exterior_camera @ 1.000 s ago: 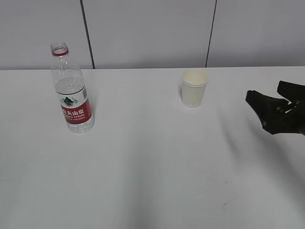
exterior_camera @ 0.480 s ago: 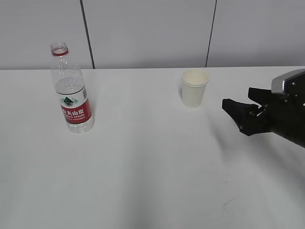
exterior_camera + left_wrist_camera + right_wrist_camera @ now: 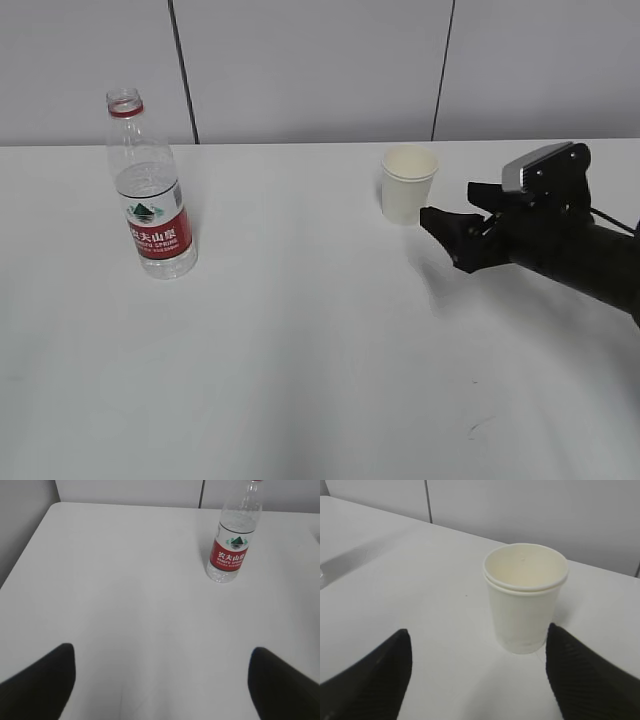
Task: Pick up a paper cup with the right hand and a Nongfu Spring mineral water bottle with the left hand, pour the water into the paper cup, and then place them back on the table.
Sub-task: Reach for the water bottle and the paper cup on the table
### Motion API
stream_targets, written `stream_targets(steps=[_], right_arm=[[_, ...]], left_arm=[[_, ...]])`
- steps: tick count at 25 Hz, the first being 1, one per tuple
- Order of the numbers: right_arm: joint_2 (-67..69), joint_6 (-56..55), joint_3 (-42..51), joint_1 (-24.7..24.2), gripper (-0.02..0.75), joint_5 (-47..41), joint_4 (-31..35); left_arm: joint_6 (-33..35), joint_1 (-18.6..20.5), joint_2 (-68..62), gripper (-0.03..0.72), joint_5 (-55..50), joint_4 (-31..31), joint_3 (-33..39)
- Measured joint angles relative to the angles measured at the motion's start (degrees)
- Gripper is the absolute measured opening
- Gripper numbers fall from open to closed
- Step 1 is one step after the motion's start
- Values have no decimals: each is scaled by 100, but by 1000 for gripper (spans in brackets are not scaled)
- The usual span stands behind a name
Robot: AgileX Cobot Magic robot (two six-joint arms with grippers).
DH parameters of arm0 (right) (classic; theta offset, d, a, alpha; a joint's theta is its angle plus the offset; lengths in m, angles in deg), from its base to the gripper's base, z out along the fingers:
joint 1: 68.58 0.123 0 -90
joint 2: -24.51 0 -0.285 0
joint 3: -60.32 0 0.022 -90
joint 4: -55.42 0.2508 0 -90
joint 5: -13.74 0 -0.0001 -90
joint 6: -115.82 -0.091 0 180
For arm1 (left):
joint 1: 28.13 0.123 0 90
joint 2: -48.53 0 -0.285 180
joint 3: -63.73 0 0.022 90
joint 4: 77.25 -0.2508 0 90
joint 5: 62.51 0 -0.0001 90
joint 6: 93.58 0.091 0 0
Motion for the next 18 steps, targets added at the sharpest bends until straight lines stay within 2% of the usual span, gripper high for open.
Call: stream_targets(steps=[3,6,18], right_arm=[[296,-14,-311,77,621,-104,51],[484,-81,-565,75,657,-380,63],[1147,-192,-1450,75,671,-458,96]], left_arm=[[0,0,0,631,6,5,0],[0,0,-77,632,117,5,-63],[47,0,-1928,632,2527,199,-198]])
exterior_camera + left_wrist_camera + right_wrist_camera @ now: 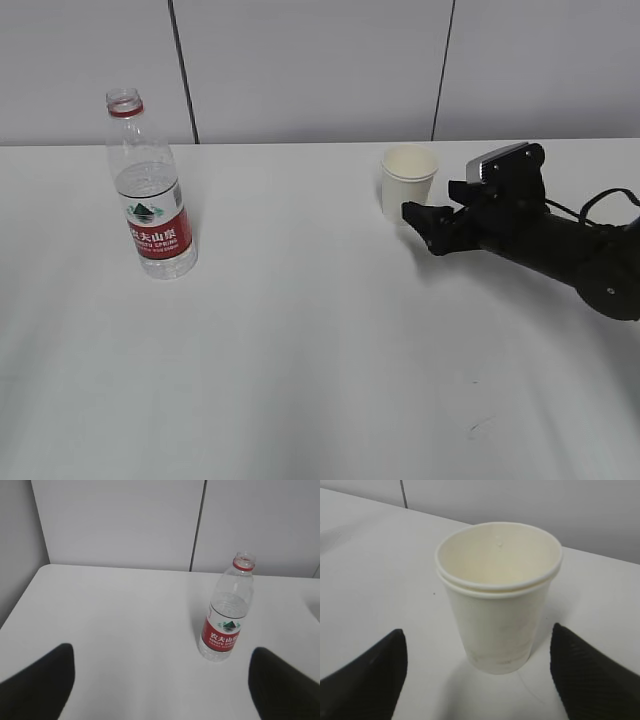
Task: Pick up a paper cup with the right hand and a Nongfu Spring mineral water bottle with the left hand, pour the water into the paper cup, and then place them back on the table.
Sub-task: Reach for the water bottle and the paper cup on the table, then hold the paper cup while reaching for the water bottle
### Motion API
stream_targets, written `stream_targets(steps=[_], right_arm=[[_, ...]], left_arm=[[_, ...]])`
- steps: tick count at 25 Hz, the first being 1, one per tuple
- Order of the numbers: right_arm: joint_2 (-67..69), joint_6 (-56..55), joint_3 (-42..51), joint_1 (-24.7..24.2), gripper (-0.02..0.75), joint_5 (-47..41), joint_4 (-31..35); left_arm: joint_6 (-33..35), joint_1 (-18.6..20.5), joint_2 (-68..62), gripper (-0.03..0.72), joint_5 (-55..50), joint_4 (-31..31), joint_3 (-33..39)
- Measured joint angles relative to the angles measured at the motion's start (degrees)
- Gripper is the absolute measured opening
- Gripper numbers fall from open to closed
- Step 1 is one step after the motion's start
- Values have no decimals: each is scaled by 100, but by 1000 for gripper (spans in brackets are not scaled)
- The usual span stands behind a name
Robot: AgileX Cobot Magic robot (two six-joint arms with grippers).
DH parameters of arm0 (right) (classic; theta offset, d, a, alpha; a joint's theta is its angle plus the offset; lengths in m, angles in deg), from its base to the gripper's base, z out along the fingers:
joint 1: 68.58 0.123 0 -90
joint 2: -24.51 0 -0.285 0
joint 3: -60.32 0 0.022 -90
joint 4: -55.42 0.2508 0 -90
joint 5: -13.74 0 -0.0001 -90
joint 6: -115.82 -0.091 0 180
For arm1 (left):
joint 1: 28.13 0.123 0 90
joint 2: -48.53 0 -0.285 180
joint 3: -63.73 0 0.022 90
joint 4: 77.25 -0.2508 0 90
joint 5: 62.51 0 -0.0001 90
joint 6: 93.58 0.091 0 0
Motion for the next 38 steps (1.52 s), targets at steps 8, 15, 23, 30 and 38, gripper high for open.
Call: stream_targets(steps=[8,15,23,30,38], right_arm=[[582,-410,-681,3,671,76,24],[940,-519,-1136,102,671,137,24],[1161,-550,-1507,243,670,127,167],[1404,-560,-1800,266,666,127,245],[1426,-572,-1848,266,654,127,256]], left_arm=[[18,0,-892,628,924,4,0],[41,0,-1284,627,1156,7,0],[52,0,-1738,622,1397,7,0],[63,0,-1959,612,1561,7,0],[63,0,-2100,598,1653,7,0]])
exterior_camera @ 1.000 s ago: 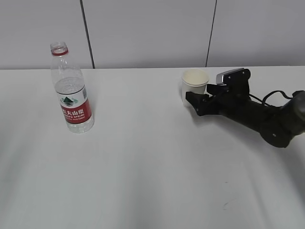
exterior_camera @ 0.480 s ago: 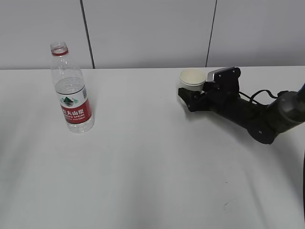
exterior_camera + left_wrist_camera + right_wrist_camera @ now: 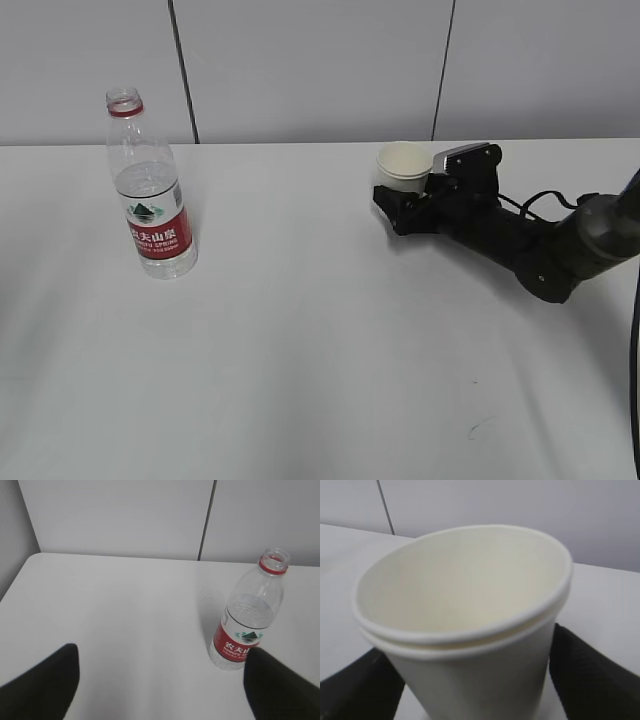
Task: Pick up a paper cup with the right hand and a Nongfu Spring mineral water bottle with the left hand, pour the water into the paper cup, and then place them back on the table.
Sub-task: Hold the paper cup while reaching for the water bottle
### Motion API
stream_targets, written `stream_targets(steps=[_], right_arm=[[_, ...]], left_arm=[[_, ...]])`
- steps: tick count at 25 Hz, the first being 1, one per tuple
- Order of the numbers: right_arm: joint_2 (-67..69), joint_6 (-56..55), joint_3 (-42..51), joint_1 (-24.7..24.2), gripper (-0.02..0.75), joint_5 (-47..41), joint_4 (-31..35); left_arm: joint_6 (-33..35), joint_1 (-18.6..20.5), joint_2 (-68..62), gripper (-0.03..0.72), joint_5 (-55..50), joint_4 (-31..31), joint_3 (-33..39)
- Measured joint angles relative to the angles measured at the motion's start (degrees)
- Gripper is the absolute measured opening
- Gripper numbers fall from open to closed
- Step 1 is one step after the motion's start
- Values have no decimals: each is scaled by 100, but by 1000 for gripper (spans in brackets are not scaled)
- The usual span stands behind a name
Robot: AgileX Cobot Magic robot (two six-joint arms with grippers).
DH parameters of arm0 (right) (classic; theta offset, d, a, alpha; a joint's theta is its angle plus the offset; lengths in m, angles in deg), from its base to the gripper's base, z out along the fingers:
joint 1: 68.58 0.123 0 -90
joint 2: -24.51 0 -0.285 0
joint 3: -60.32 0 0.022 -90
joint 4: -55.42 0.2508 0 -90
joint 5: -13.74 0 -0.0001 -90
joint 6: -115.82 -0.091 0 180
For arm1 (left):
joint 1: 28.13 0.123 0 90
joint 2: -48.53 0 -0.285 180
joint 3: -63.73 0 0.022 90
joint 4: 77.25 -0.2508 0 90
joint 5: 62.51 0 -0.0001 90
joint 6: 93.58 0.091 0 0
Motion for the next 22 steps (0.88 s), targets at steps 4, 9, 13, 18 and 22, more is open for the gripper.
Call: stream_targets(steps=[4,9,13,18,22], right_arm=[[0,0,-15,0,646,0,0],[0,0,-25,0,640,0,0],[0,-11,-25,0,635,0,0],[0,-11,-25,0,554,0,-49],[0,-11,-25,0,521,34,-166]], left_arm=[[0,0,-111,596,20,0,0],[0,0,-111,596,32,0,0],[0,0,-111,596,32,0,0],[0,0,-111,595,32,0,0],[0,0,-111,595,33,0,0]])
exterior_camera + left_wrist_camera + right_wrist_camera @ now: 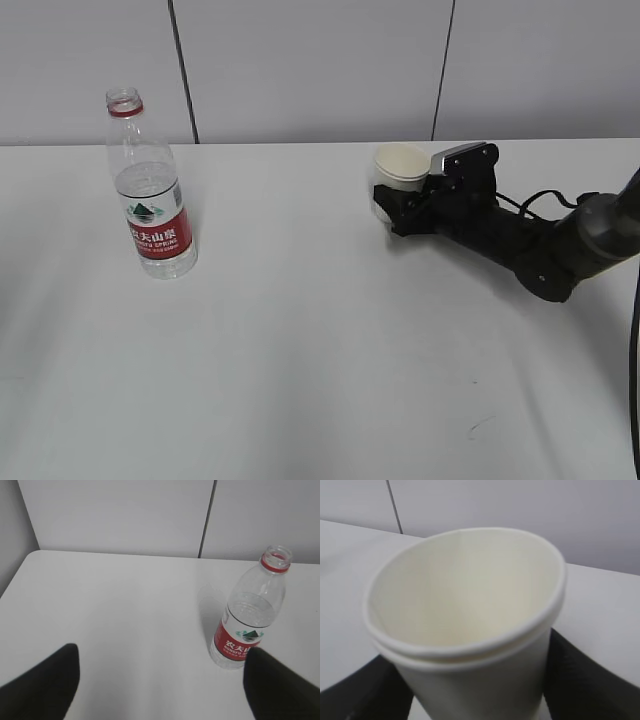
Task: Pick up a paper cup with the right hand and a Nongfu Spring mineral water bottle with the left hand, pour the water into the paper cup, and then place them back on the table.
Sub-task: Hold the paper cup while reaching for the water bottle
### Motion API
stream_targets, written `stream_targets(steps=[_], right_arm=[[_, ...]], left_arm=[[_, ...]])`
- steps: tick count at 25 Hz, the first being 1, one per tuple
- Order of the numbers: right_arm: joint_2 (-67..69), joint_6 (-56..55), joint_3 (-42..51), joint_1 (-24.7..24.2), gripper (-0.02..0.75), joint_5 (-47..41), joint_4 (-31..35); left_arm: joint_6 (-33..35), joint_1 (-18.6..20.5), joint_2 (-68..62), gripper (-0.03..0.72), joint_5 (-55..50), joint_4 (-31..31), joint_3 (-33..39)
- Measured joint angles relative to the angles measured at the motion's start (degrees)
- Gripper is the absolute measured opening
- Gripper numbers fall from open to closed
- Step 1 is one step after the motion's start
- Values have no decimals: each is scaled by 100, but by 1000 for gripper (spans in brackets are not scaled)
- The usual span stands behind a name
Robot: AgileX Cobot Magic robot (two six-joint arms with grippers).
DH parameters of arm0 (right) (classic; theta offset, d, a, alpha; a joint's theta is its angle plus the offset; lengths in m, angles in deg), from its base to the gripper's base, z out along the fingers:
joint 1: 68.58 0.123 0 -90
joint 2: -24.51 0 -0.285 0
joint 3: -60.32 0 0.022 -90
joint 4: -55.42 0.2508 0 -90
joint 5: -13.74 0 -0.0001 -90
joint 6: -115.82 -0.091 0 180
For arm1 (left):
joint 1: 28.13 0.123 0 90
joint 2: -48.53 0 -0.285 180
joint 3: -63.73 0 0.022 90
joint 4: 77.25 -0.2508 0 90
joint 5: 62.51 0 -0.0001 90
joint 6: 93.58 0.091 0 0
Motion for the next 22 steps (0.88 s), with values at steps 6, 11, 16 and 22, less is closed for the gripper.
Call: stream_targets(steps=[6,11,16,22], right_arm=[[0,0,0,0,501,25,-168],[-155,-108,0,0,501,25,-613],[-484,-752,0,0,501,25,-1448],[-800,-1572,0,0,501,34,-2482]], left_arm=[[0,0,0,595,5,0,0],[0,0,0,594,102,0,0],[0,0,-181,594,338,0,0],[0,-28,-962,594,1043,67,0]])
